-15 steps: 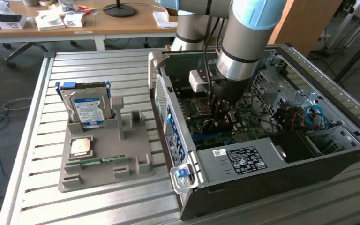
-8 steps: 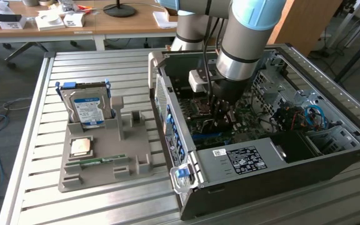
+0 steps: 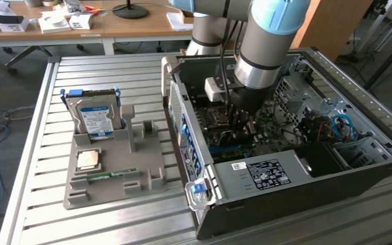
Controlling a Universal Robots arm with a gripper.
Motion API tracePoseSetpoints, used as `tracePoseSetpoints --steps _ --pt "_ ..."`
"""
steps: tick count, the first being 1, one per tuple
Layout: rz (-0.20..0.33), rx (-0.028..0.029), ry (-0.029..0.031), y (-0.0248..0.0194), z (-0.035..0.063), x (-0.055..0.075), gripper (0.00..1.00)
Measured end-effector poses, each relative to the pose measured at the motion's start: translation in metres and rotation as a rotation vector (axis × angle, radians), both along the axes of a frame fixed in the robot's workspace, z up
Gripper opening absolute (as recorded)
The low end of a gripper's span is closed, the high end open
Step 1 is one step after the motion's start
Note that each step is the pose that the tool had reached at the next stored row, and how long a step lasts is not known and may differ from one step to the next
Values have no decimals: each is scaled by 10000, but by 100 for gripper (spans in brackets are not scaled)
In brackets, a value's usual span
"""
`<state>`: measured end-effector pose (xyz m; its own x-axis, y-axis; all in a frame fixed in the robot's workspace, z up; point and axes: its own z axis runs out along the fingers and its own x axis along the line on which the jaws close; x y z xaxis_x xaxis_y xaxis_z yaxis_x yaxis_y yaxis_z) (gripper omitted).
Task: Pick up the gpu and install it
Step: 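Insert the gpu into the slot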
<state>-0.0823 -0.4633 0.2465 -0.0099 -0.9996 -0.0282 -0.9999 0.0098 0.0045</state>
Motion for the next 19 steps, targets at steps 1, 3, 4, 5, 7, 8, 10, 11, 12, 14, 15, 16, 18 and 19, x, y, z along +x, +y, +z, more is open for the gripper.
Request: tracePoseSetpoints --steps 1,3,4,5,7,8,10,11,12,14,15,16,18,19 --pt "-1 2 -1 0 -5 -1 26" --pt "0 -1 0 0 -13 -4 26" --pt "0 -4 1 0 -16 -5 26" --pt "0 -4 2 0 -17 -6 26" --pt "0 -2 1 0 -19 -6 26" --pt "-1 -1 0 0 -20 -6 26" --pt "-1 0 0 0 -20 -6 26" --pt "-1 0 0 0 -20 -6 26" --pt "-1 0 0 0 -20 -6 26" --pt "-1 0 0 0 -20 -6 26" --pt "-1 1 0 0 -20 -6 26" --pt "-1 0 0 0 -20 -6 26" --pt "-1 0 0 0 -20 -6 26" --pt "-1 0 0 0 -20 -6 26"
